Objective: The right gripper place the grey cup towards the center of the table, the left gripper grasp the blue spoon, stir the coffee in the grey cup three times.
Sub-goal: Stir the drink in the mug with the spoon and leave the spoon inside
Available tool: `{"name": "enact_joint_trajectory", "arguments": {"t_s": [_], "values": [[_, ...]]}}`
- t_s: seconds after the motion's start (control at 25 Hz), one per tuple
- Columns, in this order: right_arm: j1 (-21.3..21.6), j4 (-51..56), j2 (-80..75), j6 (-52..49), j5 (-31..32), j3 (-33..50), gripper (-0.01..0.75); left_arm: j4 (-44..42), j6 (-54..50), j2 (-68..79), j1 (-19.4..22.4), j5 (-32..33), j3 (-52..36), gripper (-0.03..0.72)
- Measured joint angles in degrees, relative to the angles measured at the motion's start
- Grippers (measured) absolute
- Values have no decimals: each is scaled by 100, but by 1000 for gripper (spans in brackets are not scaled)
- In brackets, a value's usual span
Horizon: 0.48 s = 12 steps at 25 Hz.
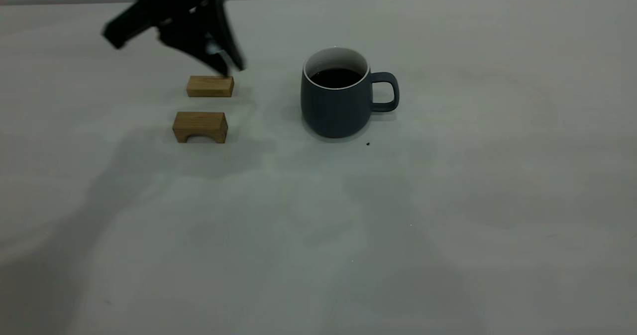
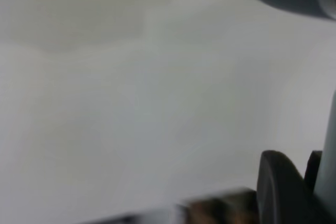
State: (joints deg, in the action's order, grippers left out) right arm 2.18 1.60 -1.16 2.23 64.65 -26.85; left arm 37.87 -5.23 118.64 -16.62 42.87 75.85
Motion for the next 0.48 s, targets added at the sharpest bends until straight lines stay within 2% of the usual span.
{"name": "enact_joint_trajectory", "arguments": {"t_s": [0.28,0.48], "values": [[0,0,0,0,0,0,483,3052,439,0,0,933,0,137],[0,0,0,0,0,0,483,4596,446,0,0,1145,0,137]]}}
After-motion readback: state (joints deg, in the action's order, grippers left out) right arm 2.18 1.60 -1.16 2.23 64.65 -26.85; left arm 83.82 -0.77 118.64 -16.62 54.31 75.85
